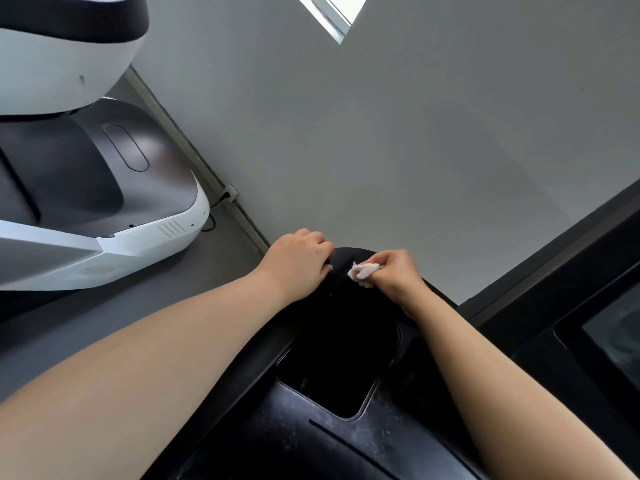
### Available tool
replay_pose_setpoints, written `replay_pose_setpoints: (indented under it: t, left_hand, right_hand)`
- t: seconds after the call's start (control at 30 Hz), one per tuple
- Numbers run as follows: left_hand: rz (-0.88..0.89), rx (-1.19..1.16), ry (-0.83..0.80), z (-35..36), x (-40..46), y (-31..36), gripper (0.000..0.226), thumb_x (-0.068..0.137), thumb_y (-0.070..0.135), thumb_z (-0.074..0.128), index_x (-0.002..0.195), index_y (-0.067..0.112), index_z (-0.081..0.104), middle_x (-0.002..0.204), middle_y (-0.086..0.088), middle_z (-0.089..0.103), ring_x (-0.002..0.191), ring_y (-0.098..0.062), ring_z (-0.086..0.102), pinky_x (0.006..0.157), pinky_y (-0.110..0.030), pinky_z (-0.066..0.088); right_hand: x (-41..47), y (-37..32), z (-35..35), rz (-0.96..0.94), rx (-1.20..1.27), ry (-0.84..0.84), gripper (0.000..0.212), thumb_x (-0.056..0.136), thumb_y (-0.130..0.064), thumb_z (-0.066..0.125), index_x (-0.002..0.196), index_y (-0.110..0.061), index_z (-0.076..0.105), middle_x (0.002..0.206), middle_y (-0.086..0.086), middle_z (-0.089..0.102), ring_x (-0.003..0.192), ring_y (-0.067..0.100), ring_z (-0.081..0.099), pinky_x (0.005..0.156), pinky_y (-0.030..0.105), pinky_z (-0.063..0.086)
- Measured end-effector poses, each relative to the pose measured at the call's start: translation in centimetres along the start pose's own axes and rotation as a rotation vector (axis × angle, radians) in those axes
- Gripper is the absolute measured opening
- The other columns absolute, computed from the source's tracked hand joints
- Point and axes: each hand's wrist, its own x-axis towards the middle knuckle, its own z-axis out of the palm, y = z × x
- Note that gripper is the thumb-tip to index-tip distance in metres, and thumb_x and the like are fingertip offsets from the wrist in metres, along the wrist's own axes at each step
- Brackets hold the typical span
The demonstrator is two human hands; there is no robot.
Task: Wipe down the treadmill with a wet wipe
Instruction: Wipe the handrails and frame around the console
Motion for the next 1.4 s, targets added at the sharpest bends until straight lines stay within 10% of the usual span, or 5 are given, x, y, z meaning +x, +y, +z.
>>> replay_pose_setpoints:
  t: [0.43, 0.57, 0.8, 1.4]
  left_hand:
    - [-0.003, 0.027, 0.006, 0.1, 0.1, 0.1, 0.028, 0.097, 0.034, 0.041, 0.114, 0.017, 0.056, 0.117, -0.001, 0.055, 0.108, -0.022, 0.049, 0.085, -0.029, 0.037]
    - [-0.005, 0.026, 0.001, 0.0, -0.1, 0.2, 0.029, 0.097, 0.035, 0.041, 0.115, 0.017, 0.056, 0.118, -0.001, 0.055, 0.108, -0.022, 0.049, 0.086, -0.030, 0.039]
    - [-0.027, 0.048, -0.004, -0.4, -0.3, 0.4, 0.029, 0.097, 0.035, 0.042, 0.114, 0.018, 0.058, 0.118, -0.001, 0.055, 0.110, -0.022, 0.048, 0.085, -0.031, 0.039]
    - [-0.046, 0.057, -0.005, -0.4, -0.3, 0.6, 0.028, 0.097, 0.034, 0.043, 0.110, 0.017, 0.060, 0.116, -0.002, 0.056, 0.108, -0.023, 0.050, 0.086, -0.032, 0.041]
  right_hand:
    - [-0.2, -0.4, 0.2, 0.007, -0.025, -0.055, 0.026, 0.073, -0.005, 0.076, 0.056, -0.013, 0.058, 0.058, 0.007, 0.059, 0.058, 0.018, 0.053, 0.061, 0.026, 0.042]
    - [-0.3, 0.2, -0.6, 0.024, -0.065, 0.167, 0.028, 0.076, -0.014, 0.075, 0.054, -0.019, 0.058, 0.058, -0.005, 0.058, 0.059, 0.012, 0.053, 0.048, 0.008, 0.036]
    - [-4.4, 0.2, 3.6, -0.140, 0.037, -0.020, 0.025, 0.074, -0.019, 0.079, 0.055, -0.026, 0.065, 0.059, -0.005, 0.064, 0.063, 0.009, 0.058, 0.062, 0.027, 0.046]
    - [-5.0, 0.1, 3.0, -0.173, -0.008, 0.031, 0.031, 0.078, -0.007, 0.072, 0.057, -0.027, 0.063, 0.055, -0.008, 0.060, 0.056, 0.005, 0.055, 0.060, 0.021, 0.043]
